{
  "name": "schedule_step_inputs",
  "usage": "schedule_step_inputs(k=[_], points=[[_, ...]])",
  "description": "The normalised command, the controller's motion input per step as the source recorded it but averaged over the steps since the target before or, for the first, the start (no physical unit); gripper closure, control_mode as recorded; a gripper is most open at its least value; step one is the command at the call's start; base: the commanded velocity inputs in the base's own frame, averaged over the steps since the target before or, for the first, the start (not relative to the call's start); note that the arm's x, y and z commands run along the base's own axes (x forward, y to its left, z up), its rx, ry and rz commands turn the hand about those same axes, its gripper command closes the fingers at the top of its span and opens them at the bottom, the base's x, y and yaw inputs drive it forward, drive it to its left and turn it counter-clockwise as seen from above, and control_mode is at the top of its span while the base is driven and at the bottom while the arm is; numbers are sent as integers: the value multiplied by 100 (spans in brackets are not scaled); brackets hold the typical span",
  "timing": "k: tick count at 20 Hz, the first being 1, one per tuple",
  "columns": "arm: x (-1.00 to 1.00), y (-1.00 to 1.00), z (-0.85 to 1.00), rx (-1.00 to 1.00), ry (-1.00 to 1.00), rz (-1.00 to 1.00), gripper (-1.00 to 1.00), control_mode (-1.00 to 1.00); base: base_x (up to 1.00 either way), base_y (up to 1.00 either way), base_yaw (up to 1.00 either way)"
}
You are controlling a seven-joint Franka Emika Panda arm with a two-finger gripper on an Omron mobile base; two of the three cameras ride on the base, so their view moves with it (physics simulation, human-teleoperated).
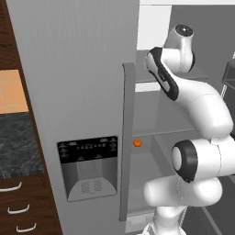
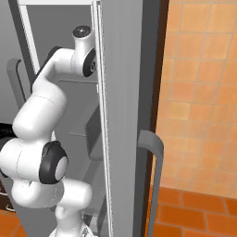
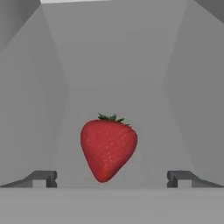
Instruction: Take the strawberry from the fridge and place it on top of the pancake, located on the dining counter.
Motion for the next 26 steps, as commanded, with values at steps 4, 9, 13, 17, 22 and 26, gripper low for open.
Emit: schedule_step_inputs(k=[4,9,13,17,22,26], points=[[57,0,-25,-2,6,0,-100,-100,0,0,0],[41,0,-12,0,0,0,-100,-100,0,0,0],[-25,0,-15,-1,-1,2,-100,-100,0,0,0],[-40,0,-31,-4,0,4,-100,-100,0,0,0],[0,3,-24,-2,0,4,-100,-100,0,0,0],[13,0,-1,0,-1,3,-100,-100,0,0,0]])
